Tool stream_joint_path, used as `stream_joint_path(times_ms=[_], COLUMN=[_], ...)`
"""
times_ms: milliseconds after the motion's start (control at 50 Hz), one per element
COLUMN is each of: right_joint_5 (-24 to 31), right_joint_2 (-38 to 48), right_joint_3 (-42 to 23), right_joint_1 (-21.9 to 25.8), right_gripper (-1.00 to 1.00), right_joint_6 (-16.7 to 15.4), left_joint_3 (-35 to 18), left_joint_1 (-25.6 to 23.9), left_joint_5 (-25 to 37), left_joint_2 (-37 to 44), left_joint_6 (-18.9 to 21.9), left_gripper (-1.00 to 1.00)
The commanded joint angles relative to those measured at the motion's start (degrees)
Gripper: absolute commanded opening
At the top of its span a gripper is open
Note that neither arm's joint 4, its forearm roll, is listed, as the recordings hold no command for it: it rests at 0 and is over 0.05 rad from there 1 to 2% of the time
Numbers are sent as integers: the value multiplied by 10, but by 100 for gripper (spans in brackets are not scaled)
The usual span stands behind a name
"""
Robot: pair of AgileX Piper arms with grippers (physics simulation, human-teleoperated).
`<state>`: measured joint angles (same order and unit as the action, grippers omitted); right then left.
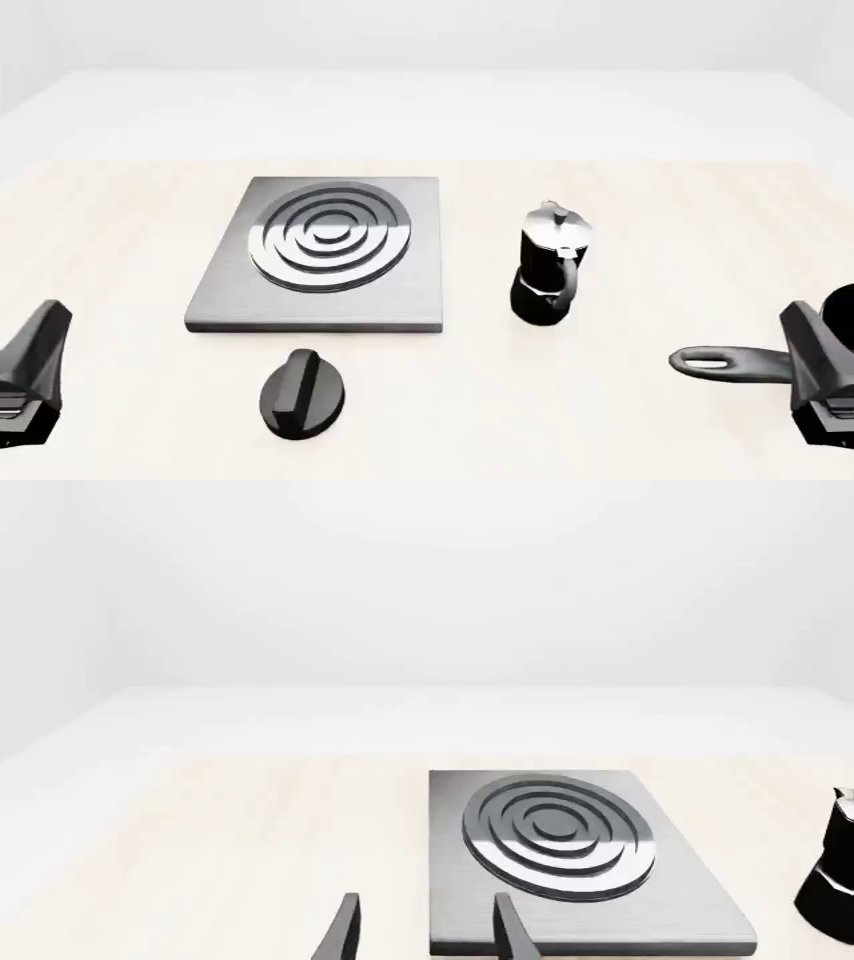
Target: Put the moka pot on the stove.
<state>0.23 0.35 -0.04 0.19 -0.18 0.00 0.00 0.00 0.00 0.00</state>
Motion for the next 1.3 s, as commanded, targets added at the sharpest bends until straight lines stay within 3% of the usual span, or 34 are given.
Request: stream_joint_path(times_ms=[20, 60, 140, 380, 640, 740, 1060, 1300], right_joint_5=[-3, -32, -1, -19, -82, -98, -144, -195], right_joint_2=[19, 51, 16, 41, 112, 128, 182, 243], right_joint_3=[0, 0, -3, -10, -6, -5, -3, 0], right_joint_1=[5, 5, 21, 61, 112, 123, 150, 169], right_gripper=[100, 100, 100, 100, 100, 100, 100, 100], right_joint_6=[-6, -5, -3, -12, 2, -6, 23, 27], left_joint_3=[0, 0, 0, 0, 0, 0, 0, 0], left_joint_1=[0, 0, 0, 0, 0, 0, 0, 0], left_joint_5=[0, 0, 0, 0, 0, 0, 0, 0], left_joint_2=[0, 0, 0, 0, 0, 0, 0, 0], left_joint_6=[0, 0, 0, 0, 0, 0, 0, 0], left_gripper=[100, 100, 100, 100, 100, 100, 100, 100])
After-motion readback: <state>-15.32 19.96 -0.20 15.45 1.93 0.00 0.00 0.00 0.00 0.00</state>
